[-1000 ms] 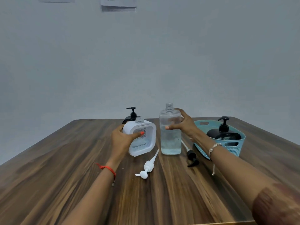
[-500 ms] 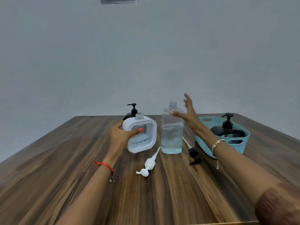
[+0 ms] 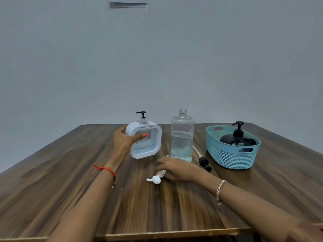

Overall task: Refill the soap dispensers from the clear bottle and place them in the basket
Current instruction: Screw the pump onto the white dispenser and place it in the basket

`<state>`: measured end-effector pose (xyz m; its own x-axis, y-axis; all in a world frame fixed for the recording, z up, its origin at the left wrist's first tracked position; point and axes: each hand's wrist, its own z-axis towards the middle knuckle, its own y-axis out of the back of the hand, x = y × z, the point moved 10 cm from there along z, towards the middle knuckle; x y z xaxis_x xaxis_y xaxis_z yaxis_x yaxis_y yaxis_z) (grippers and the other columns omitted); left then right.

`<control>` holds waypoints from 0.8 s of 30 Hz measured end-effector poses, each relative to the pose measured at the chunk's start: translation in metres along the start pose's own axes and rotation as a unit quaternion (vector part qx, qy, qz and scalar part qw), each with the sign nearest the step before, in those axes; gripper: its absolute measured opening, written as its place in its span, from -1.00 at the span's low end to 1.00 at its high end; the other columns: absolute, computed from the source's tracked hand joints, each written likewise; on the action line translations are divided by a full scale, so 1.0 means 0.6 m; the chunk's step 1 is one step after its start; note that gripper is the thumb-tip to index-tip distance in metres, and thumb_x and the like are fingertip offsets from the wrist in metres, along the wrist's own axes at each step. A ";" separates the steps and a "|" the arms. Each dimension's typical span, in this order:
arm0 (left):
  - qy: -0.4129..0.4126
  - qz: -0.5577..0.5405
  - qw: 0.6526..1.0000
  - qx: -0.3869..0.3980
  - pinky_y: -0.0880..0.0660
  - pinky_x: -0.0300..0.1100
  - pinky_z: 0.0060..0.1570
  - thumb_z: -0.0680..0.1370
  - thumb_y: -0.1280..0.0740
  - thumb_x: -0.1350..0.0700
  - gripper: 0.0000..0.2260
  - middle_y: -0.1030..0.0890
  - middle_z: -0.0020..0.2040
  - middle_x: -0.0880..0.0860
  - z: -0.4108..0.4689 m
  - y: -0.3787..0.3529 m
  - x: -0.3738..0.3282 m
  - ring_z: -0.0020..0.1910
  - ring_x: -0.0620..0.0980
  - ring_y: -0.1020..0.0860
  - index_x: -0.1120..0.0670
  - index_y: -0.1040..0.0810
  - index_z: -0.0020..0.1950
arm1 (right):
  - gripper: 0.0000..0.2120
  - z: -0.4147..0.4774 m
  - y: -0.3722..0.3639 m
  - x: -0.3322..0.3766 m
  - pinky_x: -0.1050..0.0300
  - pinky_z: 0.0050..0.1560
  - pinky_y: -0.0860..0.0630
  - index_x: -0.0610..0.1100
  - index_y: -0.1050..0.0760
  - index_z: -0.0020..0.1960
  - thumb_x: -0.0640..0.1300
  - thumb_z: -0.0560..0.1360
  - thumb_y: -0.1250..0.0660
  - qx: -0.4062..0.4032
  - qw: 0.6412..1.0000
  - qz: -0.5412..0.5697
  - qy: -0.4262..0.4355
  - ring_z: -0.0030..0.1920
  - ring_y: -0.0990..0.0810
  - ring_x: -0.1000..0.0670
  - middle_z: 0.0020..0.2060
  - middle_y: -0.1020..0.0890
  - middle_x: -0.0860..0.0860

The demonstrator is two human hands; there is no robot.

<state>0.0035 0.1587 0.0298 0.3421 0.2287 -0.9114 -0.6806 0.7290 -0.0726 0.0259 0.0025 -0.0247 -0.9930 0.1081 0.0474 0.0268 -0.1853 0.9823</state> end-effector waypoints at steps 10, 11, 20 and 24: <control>-0.012 -0.028 0.999 0.021 -0.59 -0.18 -0.29 0.19 -0.61 0.22 -0.68 -0.68 -0.21 -0.02 -0.020 -0.030 -0.031 -0.24 -0.03 -0.65 0.03 -0.61 -0.15 | -0.84 -0.061 0.381 -0.064 0.21 -0.41 -0.52 -0.28 -0.59 -0.09 -0.44 0.37 -0.37 -0.488 0.782 0.387 -0.035 -0.43 -0.56 0.09 -0.37 -0.64 0.01; -0.011 -0.034 0.999 0.026 -0.60 -0.16 -0.27 0.19 -0.61 0.22 -0.68 -0.68 -0.19 0.00 -0.022 -0.036 -0.035 -0.23 -0.02 -0.65 0.05 -0.61 -0.13 | -0.87 -0.064 0.406 -0.067 0.20 -0.42 -0.51 -0.28 -0.59 -0.11 -0.43 0.38 -0.36 -0.509 0.763 0.397 -0.033 -0.44 -0.56 0.05 -0.40 -0.64 0.01; -0.029 -0.052 0.995 0.077 -0.62 0.00 -0.12 0.21 -0.59 0.25 -0.58 -0.66 -0.06 0.20 -0.042 -0.084 -0.079 -0.13 0.12 -0.65 0.25 -0.58 0.01 | -0.90 -0.045 0.449 -0.050 0.13 -0.36 -0.49 -0.26 -0.61 -0.11 -0.34 0.37 -0.40 -0.490 0.799 0.345 -0.045 -0.42 -0.52 -0.02 -0.38 -0.60 -0.12; -0.037 -0.045 0.995 0.086 -0.62 0.01 -0.11 0.21 -0.59 0.23 -0.57 -0.67 -0.05 0.18 -0.046 -0.093 -0.093 -0.11 0.13 -0.66 0.21 -0.60 0.04 | -0.90 -0.035 0.423 -0.047 0.15 -0.37 -0.46 -0.25 -0.61 -0.12 -0.30 0.36 -0.44 -0.447 0.831 0.326 -0.062 -0.41 -0.51 -0.03 -0.37 -0.60 -0.18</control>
<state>0.0046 0.0875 0.0732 0.4481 0.1995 -0.8714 -0.5263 0.8469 -0.0767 0.0581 -0.0679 0.2196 -0.7796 -0.2110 0.5897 0.4041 -0.8888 0.2161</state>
